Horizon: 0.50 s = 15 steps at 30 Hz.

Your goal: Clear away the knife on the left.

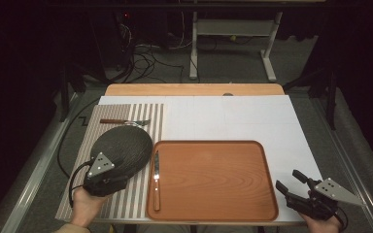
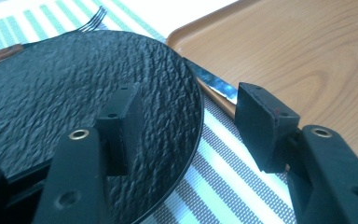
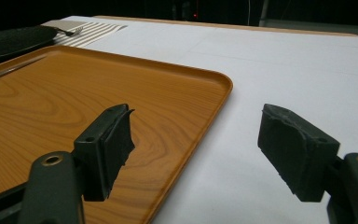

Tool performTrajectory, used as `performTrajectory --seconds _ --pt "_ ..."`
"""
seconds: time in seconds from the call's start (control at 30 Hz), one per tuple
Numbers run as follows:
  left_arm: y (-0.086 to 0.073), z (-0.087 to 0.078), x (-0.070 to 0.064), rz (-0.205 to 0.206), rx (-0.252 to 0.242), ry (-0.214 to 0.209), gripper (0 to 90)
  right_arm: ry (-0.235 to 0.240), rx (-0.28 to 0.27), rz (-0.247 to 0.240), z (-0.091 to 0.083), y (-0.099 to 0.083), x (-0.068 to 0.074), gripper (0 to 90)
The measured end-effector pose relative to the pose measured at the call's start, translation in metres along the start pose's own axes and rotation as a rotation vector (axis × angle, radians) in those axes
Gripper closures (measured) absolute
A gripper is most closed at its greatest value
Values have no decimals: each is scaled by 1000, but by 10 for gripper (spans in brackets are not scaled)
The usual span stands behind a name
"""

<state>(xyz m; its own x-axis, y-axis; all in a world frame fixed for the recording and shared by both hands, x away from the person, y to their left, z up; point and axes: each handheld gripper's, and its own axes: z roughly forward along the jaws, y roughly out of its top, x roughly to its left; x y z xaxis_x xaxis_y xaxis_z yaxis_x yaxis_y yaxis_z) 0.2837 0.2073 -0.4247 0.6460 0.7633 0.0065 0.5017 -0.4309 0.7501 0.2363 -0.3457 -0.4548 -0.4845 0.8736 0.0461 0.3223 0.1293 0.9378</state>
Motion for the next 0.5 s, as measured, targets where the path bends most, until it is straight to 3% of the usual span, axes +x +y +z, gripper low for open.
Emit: performTrajectory --seconds 0.1,0.17,0.3,0.5 --pt "-4 -3 3 -11 -12 2 394 0 0 0 0 0 0 263" --pt "-7 -5 5 -14 -21 3 338 -1 -1 2 0 0 0 263" --pt "-13 -9 8 -36 -49 33 339 -1 0 3 0 0 0 264" --pt "-22 -17 14 -60 -76 44 338 -2 1 1 0 0 0 263"
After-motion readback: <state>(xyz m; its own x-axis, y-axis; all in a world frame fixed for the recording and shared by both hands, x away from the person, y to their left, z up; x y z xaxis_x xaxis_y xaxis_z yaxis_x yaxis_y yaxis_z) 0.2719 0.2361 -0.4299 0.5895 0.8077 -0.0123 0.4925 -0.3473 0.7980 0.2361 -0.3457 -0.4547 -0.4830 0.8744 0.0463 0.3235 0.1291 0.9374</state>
